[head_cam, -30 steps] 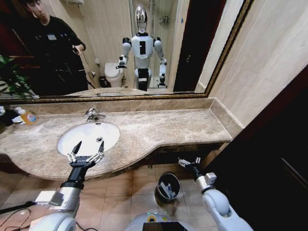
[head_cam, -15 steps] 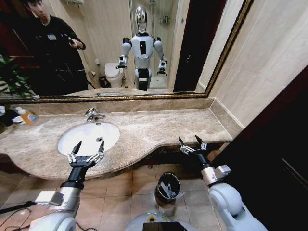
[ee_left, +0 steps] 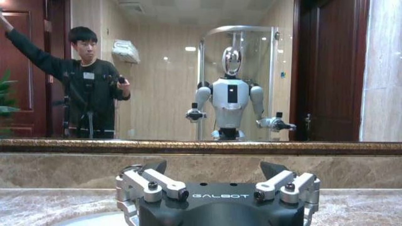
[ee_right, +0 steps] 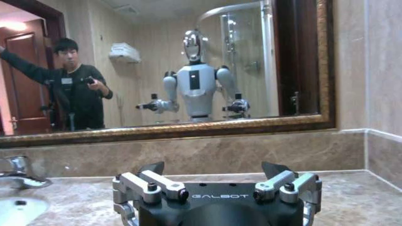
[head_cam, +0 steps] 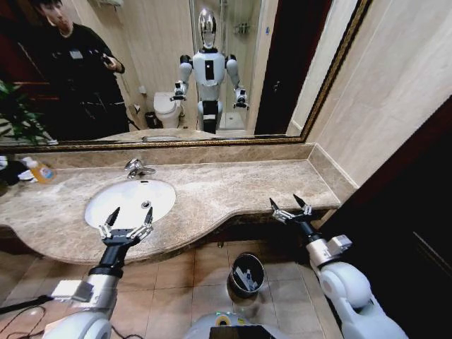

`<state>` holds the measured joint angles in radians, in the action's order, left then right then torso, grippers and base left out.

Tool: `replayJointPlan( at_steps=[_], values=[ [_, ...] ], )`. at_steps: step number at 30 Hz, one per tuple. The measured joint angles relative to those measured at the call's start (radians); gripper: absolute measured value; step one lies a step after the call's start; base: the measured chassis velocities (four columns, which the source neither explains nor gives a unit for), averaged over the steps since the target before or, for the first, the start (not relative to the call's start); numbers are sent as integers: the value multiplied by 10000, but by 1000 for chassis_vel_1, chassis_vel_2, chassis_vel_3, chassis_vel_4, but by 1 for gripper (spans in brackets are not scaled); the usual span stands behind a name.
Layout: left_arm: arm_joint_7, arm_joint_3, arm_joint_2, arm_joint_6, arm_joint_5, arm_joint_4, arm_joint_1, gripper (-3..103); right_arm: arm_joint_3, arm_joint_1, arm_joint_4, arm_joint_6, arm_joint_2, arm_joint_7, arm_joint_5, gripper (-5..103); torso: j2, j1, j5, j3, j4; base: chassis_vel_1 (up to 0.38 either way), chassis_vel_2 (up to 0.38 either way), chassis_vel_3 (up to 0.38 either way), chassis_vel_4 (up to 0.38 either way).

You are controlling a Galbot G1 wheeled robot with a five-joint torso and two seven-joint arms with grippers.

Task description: Pick up the trash from the sink and place it in the trash bin.

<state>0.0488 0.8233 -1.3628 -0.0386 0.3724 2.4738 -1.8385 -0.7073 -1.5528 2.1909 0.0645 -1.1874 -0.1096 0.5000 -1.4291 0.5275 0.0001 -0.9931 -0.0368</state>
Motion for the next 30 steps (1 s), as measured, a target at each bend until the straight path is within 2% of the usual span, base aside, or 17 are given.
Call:
replayJointPlan(
  at_steps=[4, 12, 30],
  values=[
    [0, 0, 0, -1, 0, 0, 0, 100, -286, -88, -111, -76, 29, -88, 79, 100, 0, 0, 0, 0, 0, 0, 0, 0, 0],
    [0, 0, 0, 0, 0, 0, 0, 100, -685, -314, -127, -5, 0, 329, 174, 100, 0, 0, 0, 0, 0, 0, 0, 0, 0],
    [0, 0, 0, 0, 0, 1, 0, 100, -685, -314, -152, 27, -6, 403, 137, 100, 0, 0, -1, 0, 0, 0, 0, 0, 0]
  ],
)
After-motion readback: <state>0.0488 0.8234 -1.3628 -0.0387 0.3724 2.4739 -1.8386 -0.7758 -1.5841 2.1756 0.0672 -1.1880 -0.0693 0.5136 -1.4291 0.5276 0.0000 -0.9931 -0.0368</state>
